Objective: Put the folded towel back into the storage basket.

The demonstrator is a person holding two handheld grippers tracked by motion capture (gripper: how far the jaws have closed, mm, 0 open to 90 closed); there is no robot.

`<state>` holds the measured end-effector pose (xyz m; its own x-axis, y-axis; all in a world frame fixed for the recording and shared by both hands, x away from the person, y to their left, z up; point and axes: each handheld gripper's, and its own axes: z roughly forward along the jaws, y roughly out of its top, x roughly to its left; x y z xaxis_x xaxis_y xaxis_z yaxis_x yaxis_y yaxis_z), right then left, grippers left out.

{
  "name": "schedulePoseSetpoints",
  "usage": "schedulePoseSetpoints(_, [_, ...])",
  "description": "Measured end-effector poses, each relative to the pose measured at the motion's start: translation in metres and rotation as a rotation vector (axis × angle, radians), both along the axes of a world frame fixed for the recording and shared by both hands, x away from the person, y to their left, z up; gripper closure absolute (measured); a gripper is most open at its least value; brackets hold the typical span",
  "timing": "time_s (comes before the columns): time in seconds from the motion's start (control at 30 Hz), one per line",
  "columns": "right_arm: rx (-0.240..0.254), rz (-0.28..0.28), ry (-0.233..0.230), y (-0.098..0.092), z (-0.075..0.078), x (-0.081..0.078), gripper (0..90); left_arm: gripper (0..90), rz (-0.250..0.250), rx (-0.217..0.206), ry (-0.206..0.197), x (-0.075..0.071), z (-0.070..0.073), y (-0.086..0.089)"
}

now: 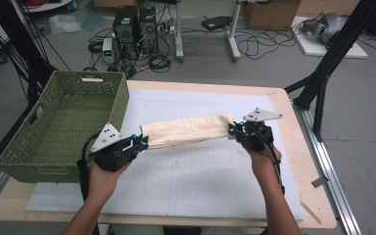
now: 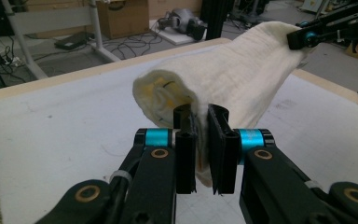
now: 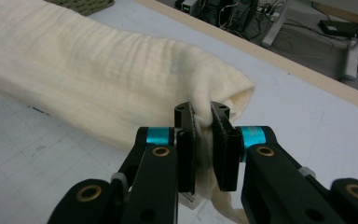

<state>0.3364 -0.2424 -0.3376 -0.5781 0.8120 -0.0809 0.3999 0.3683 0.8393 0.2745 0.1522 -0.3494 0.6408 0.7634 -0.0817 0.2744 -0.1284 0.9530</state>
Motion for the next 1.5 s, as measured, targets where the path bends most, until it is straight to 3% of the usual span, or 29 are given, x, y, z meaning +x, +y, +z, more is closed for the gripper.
schedulePoseSetpoints(0.83, [-0.011, 0.125, -0.079, 0.069, 0.04, 0.044, 82.1, 81.8, 0.133, -0.068, -0.073, -0.016, 0.03, 0.055])
schedulePoseSetpoints(1.5, [-0.043, 0.258, -0.119, 0.145, 0.06, 0.079, 82.0, 81.8, 0.278, -0.079, -0.109, -0.039, 0.037, 0.104])
